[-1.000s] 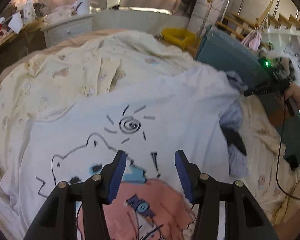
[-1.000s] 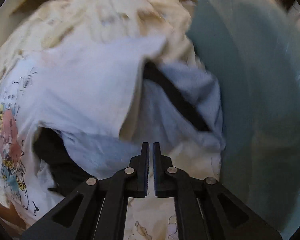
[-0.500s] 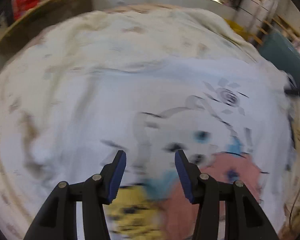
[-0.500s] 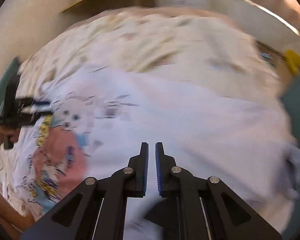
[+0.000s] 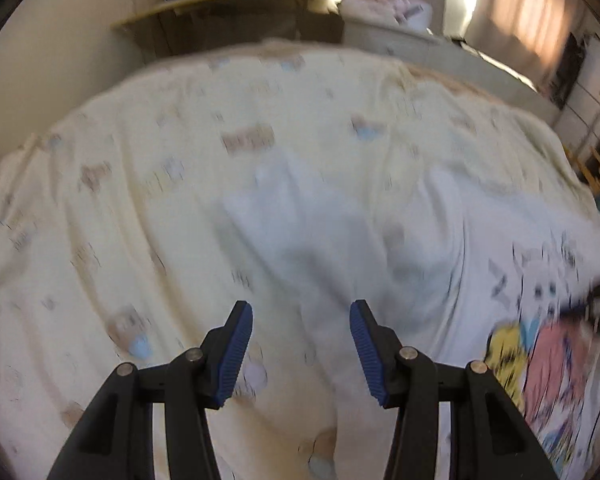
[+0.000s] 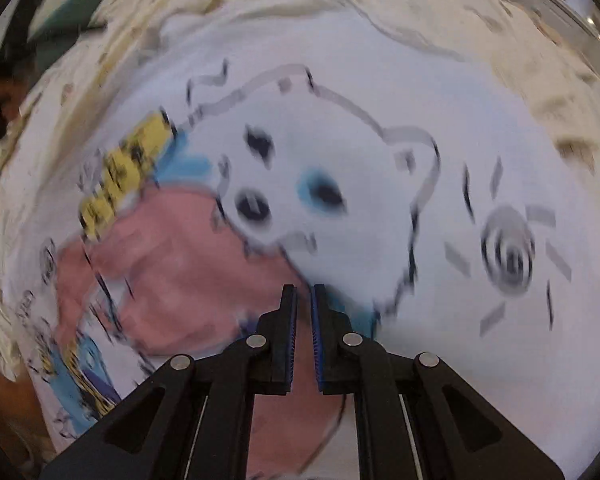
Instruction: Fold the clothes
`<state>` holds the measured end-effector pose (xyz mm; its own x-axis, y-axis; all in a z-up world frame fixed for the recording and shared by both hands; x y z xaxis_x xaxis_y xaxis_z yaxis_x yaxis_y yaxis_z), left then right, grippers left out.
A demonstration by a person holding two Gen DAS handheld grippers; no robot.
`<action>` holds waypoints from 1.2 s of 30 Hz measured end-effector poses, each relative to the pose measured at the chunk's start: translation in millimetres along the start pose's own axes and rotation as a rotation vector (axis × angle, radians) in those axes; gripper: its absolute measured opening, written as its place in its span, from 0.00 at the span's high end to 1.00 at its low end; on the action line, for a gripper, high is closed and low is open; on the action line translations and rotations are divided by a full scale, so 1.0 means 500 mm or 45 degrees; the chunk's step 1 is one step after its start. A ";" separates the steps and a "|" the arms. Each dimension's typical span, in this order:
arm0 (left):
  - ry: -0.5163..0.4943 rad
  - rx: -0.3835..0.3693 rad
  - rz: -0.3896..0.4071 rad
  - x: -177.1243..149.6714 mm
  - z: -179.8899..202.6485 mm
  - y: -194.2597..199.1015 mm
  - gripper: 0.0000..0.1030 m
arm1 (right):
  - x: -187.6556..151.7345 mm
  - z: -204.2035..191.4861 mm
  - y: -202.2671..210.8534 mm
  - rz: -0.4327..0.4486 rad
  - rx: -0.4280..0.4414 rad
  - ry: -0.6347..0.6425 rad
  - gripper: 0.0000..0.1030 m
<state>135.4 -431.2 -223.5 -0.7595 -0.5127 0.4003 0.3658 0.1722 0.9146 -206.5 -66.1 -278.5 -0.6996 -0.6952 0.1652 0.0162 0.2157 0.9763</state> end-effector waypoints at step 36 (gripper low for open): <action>-1.264 0.080 0.291 -0.268 0.454 0.003 0.93 | 0.165 -0.034 0.105 0.076 0.105 -0.205 0.90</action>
<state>115.4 -171.5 -262.9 -0.7887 0.4617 0.4060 0.5507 0.2369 0.8004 -251.3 -124.0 -211.0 -0.8043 -0.5624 0.1917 0.0072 0.3133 0.9496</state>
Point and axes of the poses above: each gripper's, at about its wrist camera, not at the fingertips, and y roughly against the way its jaws point, z to its right, x to its top, the point moved 3 cm from there along -y, roughly the way its jaws point, and after that the axes turned 7 degrees about -z, right-handed, at the moved point
